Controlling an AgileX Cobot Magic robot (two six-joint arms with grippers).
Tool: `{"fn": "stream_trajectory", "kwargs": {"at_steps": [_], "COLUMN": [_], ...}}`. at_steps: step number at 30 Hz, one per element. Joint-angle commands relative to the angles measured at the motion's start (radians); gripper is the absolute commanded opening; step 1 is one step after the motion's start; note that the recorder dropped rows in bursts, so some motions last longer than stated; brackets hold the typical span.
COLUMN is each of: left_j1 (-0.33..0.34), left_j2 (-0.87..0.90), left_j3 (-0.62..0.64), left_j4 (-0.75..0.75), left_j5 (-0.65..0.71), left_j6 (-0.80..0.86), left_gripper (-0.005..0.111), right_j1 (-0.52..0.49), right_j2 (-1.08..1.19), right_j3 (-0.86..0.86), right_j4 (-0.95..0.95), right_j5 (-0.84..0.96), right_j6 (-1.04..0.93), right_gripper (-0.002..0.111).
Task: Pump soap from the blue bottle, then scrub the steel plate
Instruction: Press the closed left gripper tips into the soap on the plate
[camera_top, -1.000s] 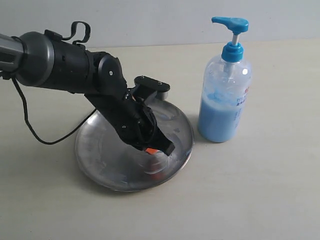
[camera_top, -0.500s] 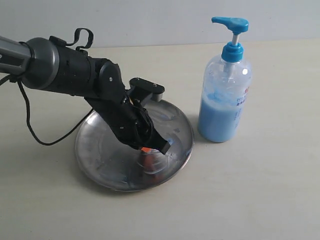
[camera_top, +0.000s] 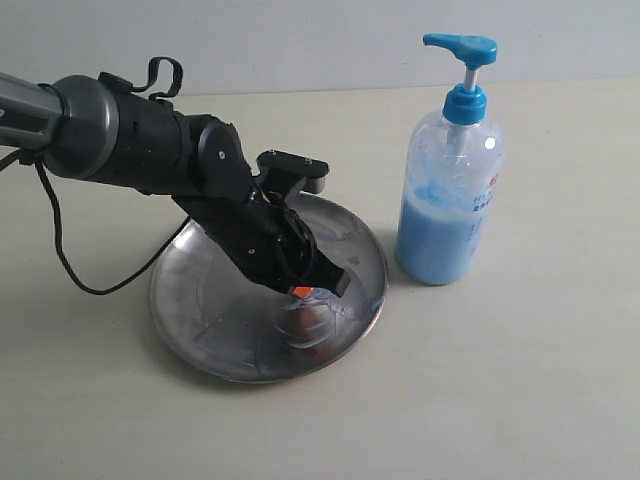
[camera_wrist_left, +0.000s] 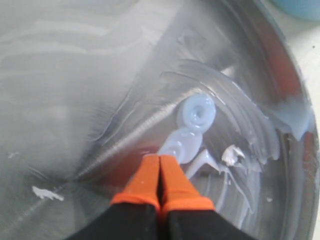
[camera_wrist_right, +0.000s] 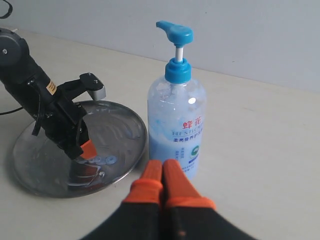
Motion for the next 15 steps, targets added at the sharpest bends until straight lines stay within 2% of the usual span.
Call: {"fn": "stream_trajectory", "kwargs": {"at_steps": [1,15], "left_j1": [0.003,0.001], "left_j2": [0.014,0.035], "left_j3": [-0.006,-0.006], "left_j4": [-0.027,-0.088], "left_j5": [-0.004,-0.026], "left_j6": [-0.008,0.000], "left_gripper": [0.000,0.000], "right_j1": [-0.003,-0.003], "right_j2": [-0.005,-0.005], "right_j3": [0.006,0.006], "right_j4": [-0.003,-0.003], "right_j5": [-0.014,-0.018], "right_j6": [0.002,0.001], "right_gripper": [0.000,0.000]}}
